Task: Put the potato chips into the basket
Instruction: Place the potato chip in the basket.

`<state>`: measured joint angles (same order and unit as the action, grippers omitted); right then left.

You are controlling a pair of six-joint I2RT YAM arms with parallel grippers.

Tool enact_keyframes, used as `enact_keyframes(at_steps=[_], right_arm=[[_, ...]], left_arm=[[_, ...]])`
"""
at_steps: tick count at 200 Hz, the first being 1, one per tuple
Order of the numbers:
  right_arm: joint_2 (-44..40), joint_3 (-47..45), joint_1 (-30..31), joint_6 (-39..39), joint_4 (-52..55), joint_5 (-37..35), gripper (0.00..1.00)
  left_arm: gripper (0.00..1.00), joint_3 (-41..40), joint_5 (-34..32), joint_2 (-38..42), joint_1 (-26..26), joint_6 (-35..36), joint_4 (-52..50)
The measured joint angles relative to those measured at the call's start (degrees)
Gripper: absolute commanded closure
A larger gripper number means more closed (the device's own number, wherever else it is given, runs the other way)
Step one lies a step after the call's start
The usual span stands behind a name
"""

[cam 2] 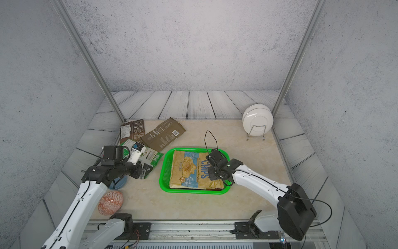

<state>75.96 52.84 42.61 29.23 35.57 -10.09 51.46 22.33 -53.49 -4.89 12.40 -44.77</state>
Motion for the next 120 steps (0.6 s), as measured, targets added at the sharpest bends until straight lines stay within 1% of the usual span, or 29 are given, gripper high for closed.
enact_keyframes(at_steps=[26,33,44,69,87,93,120], right_arm=[[-0.8,0.5,0.0,-1.0,2.5,-2.0,1.00],[-0.8,0.5,0.0,-1.0,2.7,-2.1,0.96],[-0.8,0.5,0.0,-1.2,2.8,-2.0,0.96],[-0.6,0.5,-0.1,-1.2,2.2,-0.1,0.96],[-0.4,0.5,-0.2,-1.2,0.8,2.5,0.95],[-0.3,0.5,-0.2,-1.2,0.3,3.3,0.92],[-0.3,0.5,-0.2,-0.6,-1.3,5.7,0.72]], left_arm=[[0.13,0.0,0.0,0.0,0.0,0.0,0.0],[0.13,0.0,0.0,0.0,0.0,0.0,0.0],[0.13,0.0,0.0,0.0,0.0,0.0,0.0],[0.13,0.0,0.0,0.0,0.0,0.0,0.0],[0.13,0.0,0.0,0.0,0.0,0.0,0.0],[0.13,0.0,0.0,0.0,0.0,0.0,0.0],[0.13,0.0,0.0,0.0,0.0,0.0,0.0]])
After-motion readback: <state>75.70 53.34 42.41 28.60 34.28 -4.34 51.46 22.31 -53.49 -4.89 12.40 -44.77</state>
